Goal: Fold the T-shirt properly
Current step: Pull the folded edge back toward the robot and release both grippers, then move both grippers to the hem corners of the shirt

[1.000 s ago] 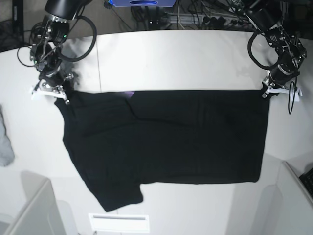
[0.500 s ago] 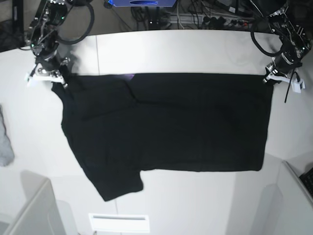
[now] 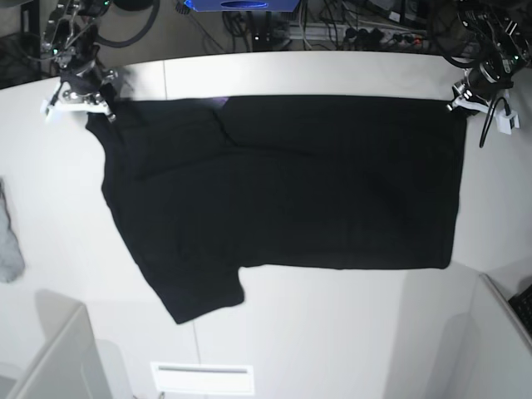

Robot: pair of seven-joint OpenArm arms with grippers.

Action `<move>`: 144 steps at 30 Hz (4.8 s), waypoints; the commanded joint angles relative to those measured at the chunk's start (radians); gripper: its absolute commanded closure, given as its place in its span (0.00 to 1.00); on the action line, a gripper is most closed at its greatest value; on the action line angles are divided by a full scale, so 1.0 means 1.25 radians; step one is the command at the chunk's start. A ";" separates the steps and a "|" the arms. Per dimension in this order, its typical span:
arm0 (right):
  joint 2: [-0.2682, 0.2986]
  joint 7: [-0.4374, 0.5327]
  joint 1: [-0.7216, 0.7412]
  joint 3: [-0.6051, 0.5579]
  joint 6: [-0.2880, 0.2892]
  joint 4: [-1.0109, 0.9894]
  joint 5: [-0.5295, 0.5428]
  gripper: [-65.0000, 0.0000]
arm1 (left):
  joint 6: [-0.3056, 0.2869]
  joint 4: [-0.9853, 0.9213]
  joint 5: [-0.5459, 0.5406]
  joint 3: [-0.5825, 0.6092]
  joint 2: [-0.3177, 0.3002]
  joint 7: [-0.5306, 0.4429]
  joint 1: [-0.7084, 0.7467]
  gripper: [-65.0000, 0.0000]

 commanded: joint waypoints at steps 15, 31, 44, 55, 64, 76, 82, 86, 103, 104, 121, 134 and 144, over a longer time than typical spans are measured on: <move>0.007 -0.066 -0.067 0.004 0.004 0.073 0.002 1.00 | 0.000 0.090 0.003 -0.011 -0.010 -0.005 0.101 1.00; -0.008 -0.103 -0.109 0.004 0.004 0.106 0.001 1.00 | 0.000 0.113 0.003 -0.011 -0.010 -0.005 0.127 1.00; -0.008 -0.099 -0.110 0.020 0.001 0.117 -0.001 0.67 | 0.000 0.113 0.003 -0.012 -0.015 -0.005 0.121 1.00; 0.035 -0.104 -0.040 0.136 0.002 0.151 0.000 0.55 | 0.000 0.193 0.003 -0.113 -0.016 -0.006 0.078 0.22; 0.163 -0.104 0.160 0.095 0.006 0.032 -0.004 0.55 | 0.000 0.203 0.009 -0.083 -0.122 -0.005 -0.056 0.29; 0.266 -0.099 0.458 -0.120 0.124 -0.266 -0.004 0.55 | 0.003 0.083 0.011 -0.016 -0.143 -0.008 -0.189 0.46; 0.288 -0.098 0.632 -0.258 0.166 -0.466 -0.004 0.39 | 0.003 0.084 0.011 -0.017 -0.143 -0.008 -0.193 0.66; 0.283 -0.093 0.744 -0.270 0.327 -0.634 -0.004 0.39 | 0.003 0.083 0.011 -0.021 -0.143 -0.007 -0.187 0.66; 0.225 0.181 0.964 -0.672 0.366 -1.104 -0.004 0.34 | 0.003 0.091 0.011 -0.024 -0.143 -0.006 -0.112 0.66; 0.224 0.182 0.961 -0.680 0.383 -1.104 -0.004 0.34 | 0.003 0.089 0.011 -0.024 -0.143 -0.006 -0.112 0.66; 0.212 0.242 0.937 -0.687 0.448 -1.106 -0.005 0.83 | 0.003 0.002 0.011 -0.012 -0.157 -0.006 -0.199 0.60; 0.212 0.243 0.938 -0.687 0.447 -1.106 -0.005 1.00 | 0.000 -0.262 0.288 0.139 -0.188 -0.012 -0.513 0.01; 0.213 0.242 0.937 -0.682 0.447 -1.111 -0.005 1.00 | 0.000 -0.516 0.290 0.326 -0.205 -0.168 -0.663 0.01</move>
